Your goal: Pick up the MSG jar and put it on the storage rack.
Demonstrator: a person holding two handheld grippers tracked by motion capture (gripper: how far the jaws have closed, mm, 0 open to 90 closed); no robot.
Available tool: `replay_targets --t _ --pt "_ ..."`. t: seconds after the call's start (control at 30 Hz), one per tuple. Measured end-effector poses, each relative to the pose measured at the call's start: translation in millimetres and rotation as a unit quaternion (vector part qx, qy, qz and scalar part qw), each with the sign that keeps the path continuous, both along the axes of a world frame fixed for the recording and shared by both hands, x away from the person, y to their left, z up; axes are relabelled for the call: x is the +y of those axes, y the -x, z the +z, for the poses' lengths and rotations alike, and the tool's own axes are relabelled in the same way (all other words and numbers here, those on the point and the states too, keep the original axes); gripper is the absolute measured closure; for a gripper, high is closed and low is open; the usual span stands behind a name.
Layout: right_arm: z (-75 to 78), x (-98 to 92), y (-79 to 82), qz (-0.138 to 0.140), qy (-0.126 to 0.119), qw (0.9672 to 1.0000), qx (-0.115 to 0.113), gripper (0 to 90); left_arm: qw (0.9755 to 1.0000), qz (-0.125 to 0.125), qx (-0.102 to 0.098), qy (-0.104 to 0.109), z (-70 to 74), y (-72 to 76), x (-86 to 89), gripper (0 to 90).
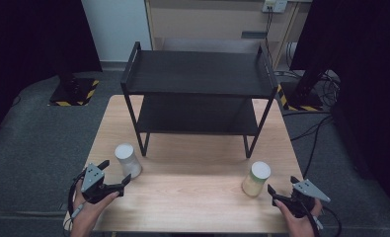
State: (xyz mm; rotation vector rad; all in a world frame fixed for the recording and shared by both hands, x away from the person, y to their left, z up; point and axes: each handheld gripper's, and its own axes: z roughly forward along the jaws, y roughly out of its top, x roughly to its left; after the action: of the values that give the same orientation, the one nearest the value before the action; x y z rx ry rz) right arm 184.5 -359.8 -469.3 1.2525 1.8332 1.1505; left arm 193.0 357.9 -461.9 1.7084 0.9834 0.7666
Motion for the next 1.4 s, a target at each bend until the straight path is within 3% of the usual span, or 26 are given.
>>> replay_targets --t 0.5,0.73,1.0,1.1,1.23,1.4 --pt "-1.2 1.0 0.9 0.000 -0.001 1.0000 0.004 6.7 1.0000 0.010 0.001 0.000 -0.2 -9.4 -12.2 2.5" --pt "-1.1 0.4 2.2 -0.001 0.001 1.0000 0.006 6.7 0.9996 0.025 -0.003 0.015 -1.6 -17.2 -14.4 2.7" --pt "-1.8 -0.1 2.8 -0.002 0.003 1.0000 0.008 6.8 0.9994 0.026 -0.005 0.021 -1.3 -26.8 -15.5 2.9" --pt "-2.1 -0.5 3.7 -0.002 0.004 1.0000 0.008 6.8 0.9989 0.028 -0.004 0.037 -3.1 -29.4 -14.8 3.1" --pt "-2.0 -0.7 4.4 -0.003 0.004 0.9999 0.009 6.8 0.9991 0.025 -0.007 0.035 -2.5 -33.2 -16.8 4.1" --pt "-1.7 -1.2 5.7 -0.003 0.004 1.0000 0.007 7.0 0.9984 0.027 -0.011 0.047 -4.8 -35.7 -17.8 7.6"
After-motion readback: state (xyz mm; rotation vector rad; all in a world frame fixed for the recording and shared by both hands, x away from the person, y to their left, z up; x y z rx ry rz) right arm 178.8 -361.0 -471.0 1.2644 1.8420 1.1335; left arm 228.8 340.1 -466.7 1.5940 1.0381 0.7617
